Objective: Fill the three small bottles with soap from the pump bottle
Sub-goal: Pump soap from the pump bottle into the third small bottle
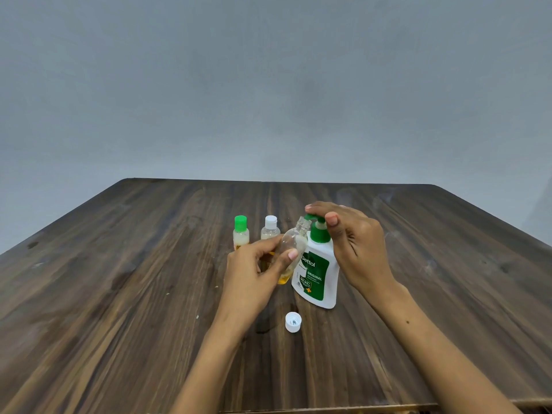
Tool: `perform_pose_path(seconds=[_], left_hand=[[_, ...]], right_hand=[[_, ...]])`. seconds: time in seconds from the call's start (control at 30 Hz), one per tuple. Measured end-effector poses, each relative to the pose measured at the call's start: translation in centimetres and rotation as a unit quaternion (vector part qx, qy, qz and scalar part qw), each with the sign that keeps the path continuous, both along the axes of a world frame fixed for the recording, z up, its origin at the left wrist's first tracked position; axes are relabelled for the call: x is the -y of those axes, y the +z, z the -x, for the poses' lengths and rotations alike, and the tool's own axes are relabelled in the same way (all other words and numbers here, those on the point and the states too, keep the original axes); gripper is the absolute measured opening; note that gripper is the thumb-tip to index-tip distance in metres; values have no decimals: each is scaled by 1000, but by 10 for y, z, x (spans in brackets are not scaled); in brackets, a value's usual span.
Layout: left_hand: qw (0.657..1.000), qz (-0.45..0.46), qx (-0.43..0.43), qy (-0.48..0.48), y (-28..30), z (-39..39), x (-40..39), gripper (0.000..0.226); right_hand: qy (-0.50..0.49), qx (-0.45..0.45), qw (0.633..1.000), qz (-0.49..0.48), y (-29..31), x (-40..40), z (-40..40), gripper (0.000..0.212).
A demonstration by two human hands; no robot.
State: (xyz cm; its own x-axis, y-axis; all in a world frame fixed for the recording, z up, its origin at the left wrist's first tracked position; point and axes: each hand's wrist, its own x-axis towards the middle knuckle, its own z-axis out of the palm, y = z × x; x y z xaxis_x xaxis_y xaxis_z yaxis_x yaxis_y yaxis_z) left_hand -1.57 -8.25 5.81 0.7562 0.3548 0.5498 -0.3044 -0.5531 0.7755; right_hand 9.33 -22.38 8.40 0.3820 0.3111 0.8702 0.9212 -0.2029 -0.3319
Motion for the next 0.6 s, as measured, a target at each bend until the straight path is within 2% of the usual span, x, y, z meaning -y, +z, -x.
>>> perform_pose_path(seconds=[0.27, 0.6], left_hand=[[1000, 16, 4, 13, -2, 2, -2, 25], [1000, 10, -9, 21, 1, 0, -3, 25]], right_hand=[[-5, 24, 1000, 19, 0, 2, -2, 71], [-7, 13, 1000, 22, 1, 2, -1, 74]])
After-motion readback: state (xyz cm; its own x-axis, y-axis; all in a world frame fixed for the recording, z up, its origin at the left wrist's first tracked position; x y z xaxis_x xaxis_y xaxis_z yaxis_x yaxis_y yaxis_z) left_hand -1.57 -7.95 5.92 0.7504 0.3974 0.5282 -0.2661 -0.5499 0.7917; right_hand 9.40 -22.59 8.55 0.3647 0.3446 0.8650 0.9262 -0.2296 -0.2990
